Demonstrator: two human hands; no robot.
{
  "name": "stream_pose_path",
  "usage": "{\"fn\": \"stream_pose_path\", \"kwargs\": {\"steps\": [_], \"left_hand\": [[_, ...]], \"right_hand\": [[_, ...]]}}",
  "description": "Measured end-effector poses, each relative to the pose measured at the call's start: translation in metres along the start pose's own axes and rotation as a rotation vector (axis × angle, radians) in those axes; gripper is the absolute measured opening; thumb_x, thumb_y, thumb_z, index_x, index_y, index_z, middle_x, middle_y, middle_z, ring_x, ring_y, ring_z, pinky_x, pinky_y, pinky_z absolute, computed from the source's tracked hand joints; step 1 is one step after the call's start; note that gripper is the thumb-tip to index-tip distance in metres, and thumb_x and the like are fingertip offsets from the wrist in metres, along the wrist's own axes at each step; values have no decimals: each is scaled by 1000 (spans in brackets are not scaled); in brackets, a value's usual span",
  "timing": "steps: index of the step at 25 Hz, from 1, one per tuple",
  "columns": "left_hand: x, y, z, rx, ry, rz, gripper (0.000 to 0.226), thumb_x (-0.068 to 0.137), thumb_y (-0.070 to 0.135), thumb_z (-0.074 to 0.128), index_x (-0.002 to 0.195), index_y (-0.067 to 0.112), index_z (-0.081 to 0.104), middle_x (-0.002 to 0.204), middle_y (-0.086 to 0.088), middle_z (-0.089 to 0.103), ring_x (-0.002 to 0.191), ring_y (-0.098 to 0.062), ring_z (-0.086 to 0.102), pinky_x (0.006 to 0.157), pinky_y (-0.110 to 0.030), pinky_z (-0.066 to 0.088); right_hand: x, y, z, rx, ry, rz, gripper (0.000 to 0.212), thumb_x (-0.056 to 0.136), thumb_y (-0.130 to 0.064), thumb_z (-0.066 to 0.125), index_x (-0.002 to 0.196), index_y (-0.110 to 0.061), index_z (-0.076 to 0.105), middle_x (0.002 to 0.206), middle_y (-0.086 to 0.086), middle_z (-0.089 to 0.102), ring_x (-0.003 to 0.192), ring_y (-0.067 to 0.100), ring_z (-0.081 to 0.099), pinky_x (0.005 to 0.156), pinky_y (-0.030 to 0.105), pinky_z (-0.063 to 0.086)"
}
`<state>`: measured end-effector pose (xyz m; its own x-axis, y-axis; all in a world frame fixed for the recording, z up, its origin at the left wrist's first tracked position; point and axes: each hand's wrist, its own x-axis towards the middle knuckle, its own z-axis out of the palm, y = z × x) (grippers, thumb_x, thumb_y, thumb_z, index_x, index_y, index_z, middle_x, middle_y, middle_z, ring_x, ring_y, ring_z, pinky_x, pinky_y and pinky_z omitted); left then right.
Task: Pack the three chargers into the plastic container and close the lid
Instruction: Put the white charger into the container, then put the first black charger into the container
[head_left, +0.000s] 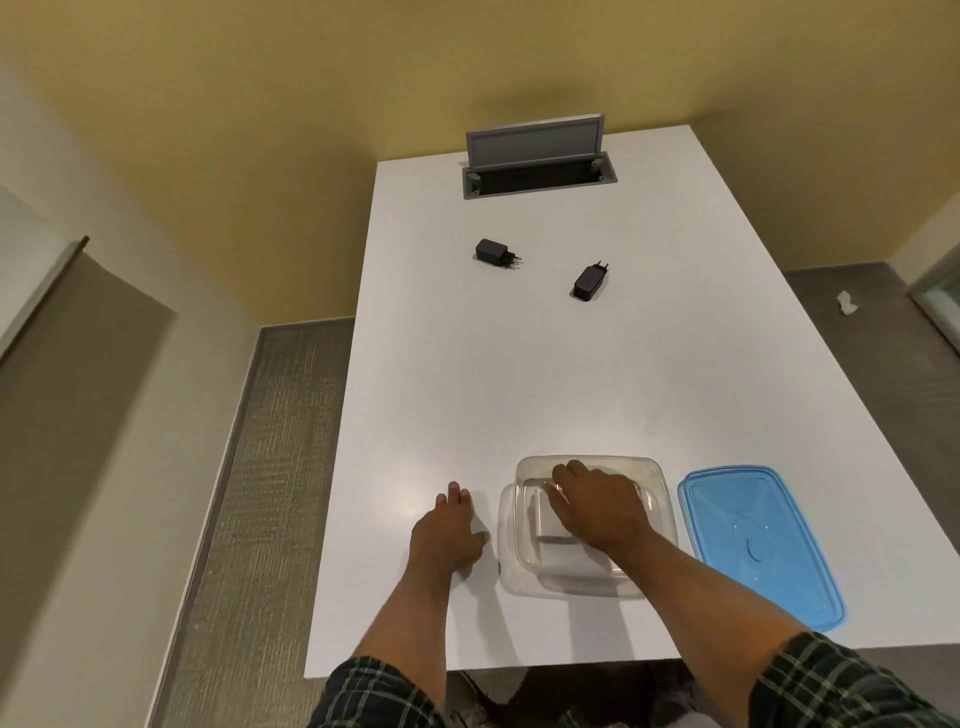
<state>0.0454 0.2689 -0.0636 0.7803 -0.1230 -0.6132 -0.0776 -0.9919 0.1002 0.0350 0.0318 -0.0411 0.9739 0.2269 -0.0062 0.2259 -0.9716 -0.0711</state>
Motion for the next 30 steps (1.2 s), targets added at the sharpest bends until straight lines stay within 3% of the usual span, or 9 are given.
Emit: {"fn": "stream_pose_path", "kwargs": {"steps": [2, 3, 6, 10, 13, 17, 24, 30], "left_hand": [[-3, -1, -8, 21, 93, -33, 48, 98, 41, 44, 133, 8, 50, 134, -11, 56, 118, -30, 58, 91, -39, 50], [-5, -2, -12, 32, 122, -46, 40, 98, 39, 42, 121, 10, 58, 122, -10, 64, 110, -30, 63, 88, -37, 50], [-3, -4, -25, 63, 157, -6, 35, 98, 38, 41, 104, 14, 66, 112, -7, 68, 103, -29, 66, 85, -35, 50], [25, -1, -47, 8, 277, 75, 37, 97, 35, 45, 127, 16, 57, 135, -4, 58, 117, -28, 58, 95, -38, 47], [46, 4, -57, -21, 333, 136, 62, 98, 35, 47, 153, 13, 31, 163, -5, 28, 145, -28, 36, 111, -40, 38], [74, 15, -70, 50, 357, 171, 72, 102, 42, 40, 159, 10, 10, 169, -6, 5, 155, -27, 13, 116, -42, 30], [122, 30, -84, 47, 367, 267, 73, 103, 42, 37, 159, 7, 7, 169, -9, 0, 156, -27, 5, 123, -39, 22], [167, 43, -90, 59, 389, 325, 72, 99, 41, 33, 158, 4, 15, 167, -13, 9, 155, -32, 12, 123, -43, 23]], "right_hand": [[-3, 6, 1, 9, 95, -13, 20, 92, -35, 55, 82, -19, 62, 73, -1, 58, 51, 25, 60, 38, 30, 43], [-2, 8, 2, 13, 158, -29, 22, 92, -32, 55, 77, -18, 61, 70, -1, 56, 51, 25, 57, 37, 30, 40], [7, 15, -2, 34, 299, -18, 30, 94, -30, 57, 68, -16, 61, 67, 2, 52, 55, 24, 50, 41, 33, 37], [39, 30, -12, 71, 330, 109, 31, 96, -31, 54, 70, -15, 60, 69, 3, 53, 59, 26, 50, 49, 35, 38], [58, 39, -15, 104, 271, 223, 22, 94, -35, 58, 85, -16, 64, 78, 3, 59, 67, 27, 57, 56, 35, 44], [81, 49, -8, 69, 118, 321, 32, 92, -42, 59, 106, -13, 64, 91, 8, 63, 78, 31, 62, 62, 37, 47], [105, 60, 0, 132, -49, 458, 45, 95, -44, 49, 125, -12, 55, 102, 10, 65, 90, 33, 64, 70, 39, 48], [139, 82, 9, 248, -239, 540, 65, 94, -47, 51, 147, -14, 31, 129, 10, 55, 115, 31, 57, 89, 42, 49]]}}
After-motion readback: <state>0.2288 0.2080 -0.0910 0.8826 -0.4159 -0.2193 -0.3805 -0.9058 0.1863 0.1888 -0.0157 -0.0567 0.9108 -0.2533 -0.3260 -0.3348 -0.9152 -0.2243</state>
